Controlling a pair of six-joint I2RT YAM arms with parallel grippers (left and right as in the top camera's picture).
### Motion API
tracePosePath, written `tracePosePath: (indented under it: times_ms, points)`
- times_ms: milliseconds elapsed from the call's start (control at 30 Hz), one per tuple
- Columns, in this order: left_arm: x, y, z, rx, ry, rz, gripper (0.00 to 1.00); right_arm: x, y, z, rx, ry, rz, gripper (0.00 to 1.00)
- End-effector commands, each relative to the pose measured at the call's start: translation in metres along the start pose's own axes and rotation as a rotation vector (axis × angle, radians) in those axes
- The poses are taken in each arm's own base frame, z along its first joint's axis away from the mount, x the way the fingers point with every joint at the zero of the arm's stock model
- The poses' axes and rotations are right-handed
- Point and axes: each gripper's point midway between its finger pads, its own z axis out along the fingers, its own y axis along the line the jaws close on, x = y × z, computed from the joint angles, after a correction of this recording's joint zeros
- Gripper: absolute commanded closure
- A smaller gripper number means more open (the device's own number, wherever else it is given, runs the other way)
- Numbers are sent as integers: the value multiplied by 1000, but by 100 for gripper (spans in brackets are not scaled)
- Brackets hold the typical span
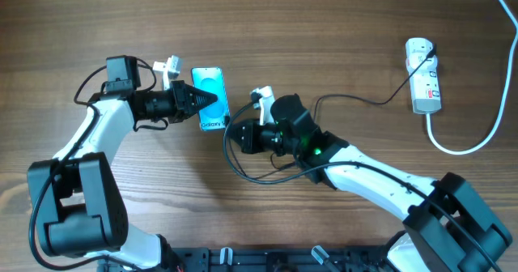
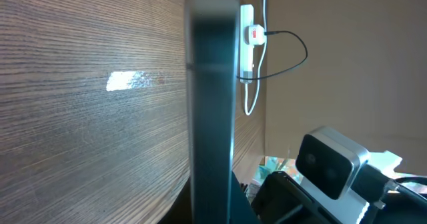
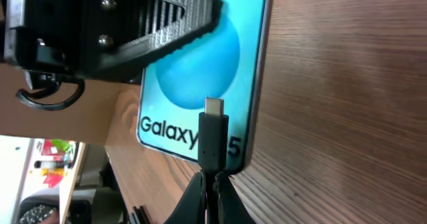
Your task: Plug charger to phone and switch on socket
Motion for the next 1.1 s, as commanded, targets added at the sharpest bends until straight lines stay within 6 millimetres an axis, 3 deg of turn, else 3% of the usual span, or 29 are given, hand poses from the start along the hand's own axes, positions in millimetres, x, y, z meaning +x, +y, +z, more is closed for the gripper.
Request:
tracePosePath:
  times_ms: [0,133,267,700,1067]
  points:
    - [1,-10,-1,28,1,41,96,-4,5,1,-17,3,40,96]
    - [1,-10,-1,28,1,41,96,21,18,-2,-98,137,65,96]
    - [1,-10,-1,28,1,41,96,38,7,-4,-63,210,80,95]
    - [1,-10,-1,28,1,41,96,23,-9,0,27,119,71,96]
    - [1,-10,-1,29,1,41,96,26,-1,1,0,128,65,96]
